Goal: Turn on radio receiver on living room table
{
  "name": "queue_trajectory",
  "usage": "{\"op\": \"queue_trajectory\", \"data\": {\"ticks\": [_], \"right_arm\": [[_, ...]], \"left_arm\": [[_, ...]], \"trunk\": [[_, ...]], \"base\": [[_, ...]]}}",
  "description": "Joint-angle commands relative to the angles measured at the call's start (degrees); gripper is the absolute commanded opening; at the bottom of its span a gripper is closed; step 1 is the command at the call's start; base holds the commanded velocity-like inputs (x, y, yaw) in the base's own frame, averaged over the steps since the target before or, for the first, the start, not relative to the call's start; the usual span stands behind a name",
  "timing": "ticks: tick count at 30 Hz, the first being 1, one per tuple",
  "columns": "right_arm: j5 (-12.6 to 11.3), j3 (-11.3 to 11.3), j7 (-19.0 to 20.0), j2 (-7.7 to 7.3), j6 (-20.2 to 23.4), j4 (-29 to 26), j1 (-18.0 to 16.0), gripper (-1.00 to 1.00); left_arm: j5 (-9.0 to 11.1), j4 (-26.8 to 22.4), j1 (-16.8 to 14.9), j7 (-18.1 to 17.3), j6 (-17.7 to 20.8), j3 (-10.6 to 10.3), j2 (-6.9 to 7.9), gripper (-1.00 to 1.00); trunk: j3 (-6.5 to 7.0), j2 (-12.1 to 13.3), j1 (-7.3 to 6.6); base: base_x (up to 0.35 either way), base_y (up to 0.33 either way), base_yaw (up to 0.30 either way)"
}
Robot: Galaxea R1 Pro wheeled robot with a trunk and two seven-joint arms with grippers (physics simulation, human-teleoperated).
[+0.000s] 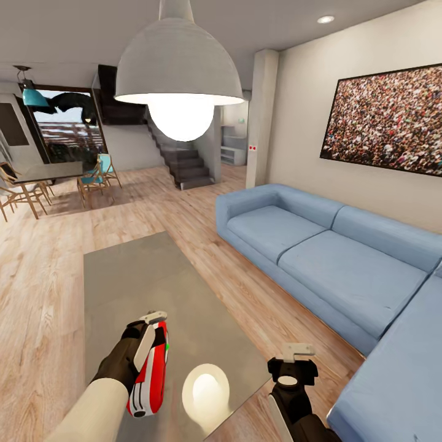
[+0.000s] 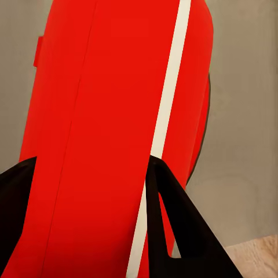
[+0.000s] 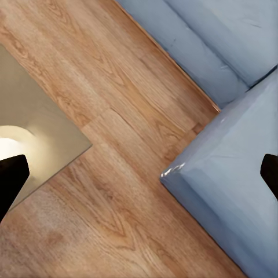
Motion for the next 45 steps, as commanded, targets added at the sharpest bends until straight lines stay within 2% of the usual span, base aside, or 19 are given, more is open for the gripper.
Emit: {"op": "queue_trajectory", "data": {"ticks": [1,9,12,16,45], "right_arm": [[0.0,0.0,0.0,0.0,0.0,0.0,0.0,1.0],[0.7,0.0,-0.4,0.0,-0.5,0.0,0.0,1.0],[0.9,0.3,-0.6,0.0,-4.7,-0.3,0.0,1.0],[0.9,0.5,-0.5,0.0,-6.2,-0.4,0.0,1.0],[0.5,0.4,-0.5,0.0,-6.3,-0.3,0.0,1.0]], "left_arm": [[-0.1,0.0,0.0,0.0,0.0,-0.1,0.0,-1.0],[-0.1,0.0,0.0,0.0,0.0,-0.2,0.08,-1.0],[-0.1,0.0,0.0,0.0,0.0,-0.2,0.08,-1.0],[-0.2,0.0,0.0,0.0,0.1,-0.2,0.08,-1.0],[-0.1,0.0,0.0,0.0,0.1,-0.2,0.08,-1.0]], "trunk": [[-0.18,-0.4,0.22],[-1.62,-3.6,1.98],[-1.62,-3.6,1.98],[-2.16,-4.8,2.64],[-7.36,-16.5,9.01]], "base": [[0.0,0.0,0.0],[0.0,0.0,0.0],[0.0,0.0,0.0],[0.0,0.0,0.0],[0.0,0.0,0.0]]}}
